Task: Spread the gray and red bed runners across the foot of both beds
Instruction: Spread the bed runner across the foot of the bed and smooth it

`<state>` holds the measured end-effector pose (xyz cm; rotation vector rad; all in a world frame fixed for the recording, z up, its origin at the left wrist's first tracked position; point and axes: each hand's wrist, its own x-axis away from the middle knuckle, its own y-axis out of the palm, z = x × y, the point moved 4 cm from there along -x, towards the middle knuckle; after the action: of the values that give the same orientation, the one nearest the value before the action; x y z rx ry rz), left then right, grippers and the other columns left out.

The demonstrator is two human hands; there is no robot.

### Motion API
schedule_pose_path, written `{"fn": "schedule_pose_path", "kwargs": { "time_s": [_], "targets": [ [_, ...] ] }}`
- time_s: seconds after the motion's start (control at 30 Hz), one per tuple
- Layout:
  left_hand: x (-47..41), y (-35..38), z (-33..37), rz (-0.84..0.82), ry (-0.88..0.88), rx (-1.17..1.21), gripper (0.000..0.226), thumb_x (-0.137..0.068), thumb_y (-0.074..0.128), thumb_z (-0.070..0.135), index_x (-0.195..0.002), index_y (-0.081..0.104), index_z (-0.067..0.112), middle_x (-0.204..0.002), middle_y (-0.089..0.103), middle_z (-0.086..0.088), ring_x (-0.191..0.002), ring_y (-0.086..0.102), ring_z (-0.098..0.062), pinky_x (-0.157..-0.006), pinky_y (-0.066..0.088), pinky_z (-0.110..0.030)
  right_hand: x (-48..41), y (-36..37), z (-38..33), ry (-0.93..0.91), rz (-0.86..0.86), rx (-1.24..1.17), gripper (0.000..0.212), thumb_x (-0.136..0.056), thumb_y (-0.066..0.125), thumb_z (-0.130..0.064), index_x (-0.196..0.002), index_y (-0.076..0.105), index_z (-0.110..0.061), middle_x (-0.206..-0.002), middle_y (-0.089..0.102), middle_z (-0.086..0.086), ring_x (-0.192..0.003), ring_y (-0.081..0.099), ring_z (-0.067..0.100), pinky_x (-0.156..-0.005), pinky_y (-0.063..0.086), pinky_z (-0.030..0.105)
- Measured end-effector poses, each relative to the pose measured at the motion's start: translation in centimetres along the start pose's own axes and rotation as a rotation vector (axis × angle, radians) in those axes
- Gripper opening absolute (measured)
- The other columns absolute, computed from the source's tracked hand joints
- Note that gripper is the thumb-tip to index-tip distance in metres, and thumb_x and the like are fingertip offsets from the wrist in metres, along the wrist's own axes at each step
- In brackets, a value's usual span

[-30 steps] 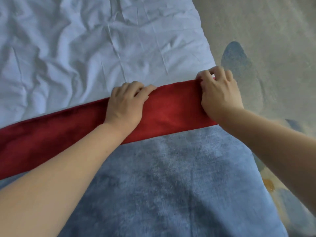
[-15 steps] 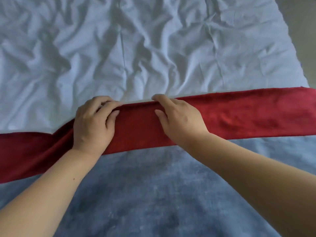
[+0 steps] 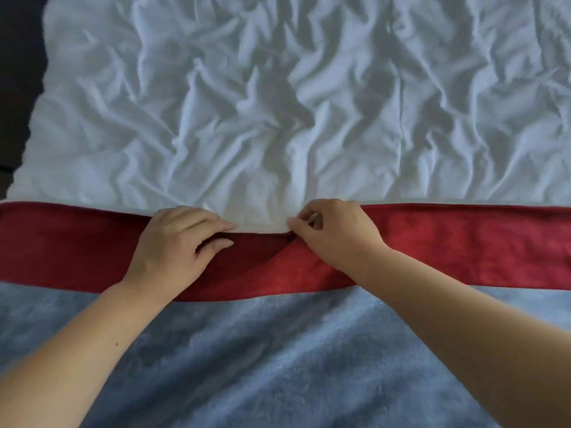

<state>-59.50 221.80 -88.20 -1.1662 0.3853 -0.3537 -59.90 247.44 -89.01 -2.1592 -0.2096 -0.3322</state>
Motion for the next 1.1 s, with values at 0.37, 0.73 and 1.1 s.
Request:
{"fn": "schedule_pose_path", "kwargs": {
  "time_s": [0.37,0.73,1.1],
  "targets": [
    [-1.5,-1.2,-3.9,0.058,-0.082,0.016,0.030,-0.101,0.054,0.031,-0.096,0.078,0.014,-0.084,0.078,0.000,-0.070,0.073,-0.028,-0.062,0.053,-0.034,-2.3,-0.7,-2.9,-0.002,-0.035,0.281,0.034,-0.091,0.059,-0.060,-0.087,0.071,-0.028,-0.081,0.065,-0.008,-0.081,0.061,0.021,-0.065,0.043,0.031],
    [-5.6,0.7,-8.1,0.122,-0.329,-0.227,0.031,-0.100,0.060,0.034,-0.127,0.064,0.020,-0.118,0.065,-0.010,-0.111,0.058,-0.037,-0.095,0.037,-0.050,-4.7,4.4,-4.1,0.035,0.181,0.460,0.048,-0.102,0.040,-0.032,-0.146,0.036,-0.014,-0.128,0.053,0.013,-0.119,0.048,0.035,-0.097,0.037,0.045],
    [1.5,-5.0,-17.7,0.111,-0.356,-0.312,0.019,-0.097,0.066,0.020,-0.115,0.067,0.014,-0.114,0.067,-0.010,-0.109,0.056,-0.038,-0.083,0.045,-0.055,-0.9,6.9,-0.6,-0.050,0.113,0.513,0.062,-0.102,0.007,-0.052,-0.160,-0.004,-0.034,-0.169,-0.009,-0.003,-0.154,-0.015,0.017,-0.124,-0.007,0.050]
  ]
}}
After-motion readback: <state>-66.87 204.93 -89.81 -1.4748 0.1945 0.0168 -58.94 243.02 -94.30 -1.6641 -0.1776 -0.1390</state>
